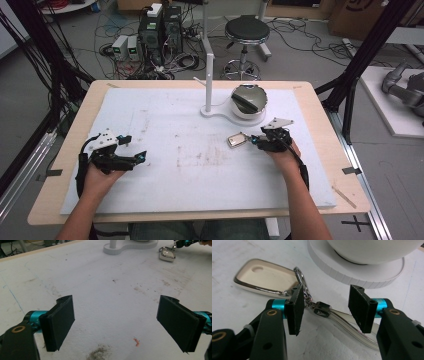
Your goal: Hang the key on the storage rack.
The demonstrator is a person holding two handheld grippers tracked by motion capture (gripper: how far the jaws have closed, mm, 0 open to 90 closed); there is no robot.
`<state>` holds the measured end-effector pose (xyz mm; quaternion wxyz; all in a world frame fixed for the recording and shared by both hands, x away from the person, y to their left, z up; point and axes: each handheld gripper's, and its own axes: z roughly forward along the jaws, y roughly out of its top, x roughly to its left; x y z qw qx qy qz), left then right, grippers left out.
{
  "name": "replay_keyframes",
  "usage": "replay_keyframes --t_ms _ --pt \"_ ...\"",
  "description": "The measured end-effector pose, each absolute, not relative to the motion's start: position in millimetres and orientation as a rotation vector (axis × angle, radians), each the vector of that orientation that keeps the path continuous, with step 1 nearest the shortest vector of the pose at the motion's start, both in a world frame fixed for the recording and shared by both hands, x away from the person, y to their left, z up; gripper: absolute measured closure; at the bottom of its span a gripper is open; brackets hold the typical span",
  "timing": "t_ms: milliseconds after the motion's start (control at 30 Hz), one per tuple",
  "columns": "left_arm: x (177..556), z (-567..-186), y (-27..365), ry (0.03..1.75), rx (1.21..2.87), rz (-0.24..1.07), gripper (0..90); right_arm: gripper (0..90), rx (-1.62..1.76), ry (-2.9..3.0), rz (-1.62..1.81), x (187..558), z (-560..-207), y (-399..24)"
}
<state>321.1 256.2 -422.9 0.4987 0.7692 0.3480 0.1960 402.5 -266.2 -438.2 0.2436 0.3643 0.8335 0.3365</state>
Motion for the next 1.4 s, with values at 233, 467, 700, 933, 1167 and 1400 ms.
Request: replay_keyframes --t_ms 233,467,700,933,1167,1400 --pt "320.4 -422.8 255.6 0.843 1.86 0.472 14.6 53.5 0.94 2.316 0.862 404.9 -447.0 -259.9" --pt "319.9 -422.3 255.6 0.84 1.859 0.472 14.6 75.9 0.899 2.358 0.872 401.5 -446.5 -258.3" --pt "319.6 -422.0 257.1 0.845 1.856 0.474 14.6 82.8 0.913 2.365 0.867 400.7 -443.8 -257.6" --pt "320.2 -422.2 257.3 0.847 1.857 0.474 14.6 84.3 0.926 2.333 0.965 394.0 -431.5 -266.8" --pt "319.7 -422.0 256.1 0.846 1.855 0.475 14.6 84.5 0.917 2.296 1.054 386.6 -420.6 -268.9" --pt "320.0 -422.1 255.8 0.845 1.858 0.476 14.6 84.5 0.853 2.255 1.13 379.3 -398.4 -264.2"
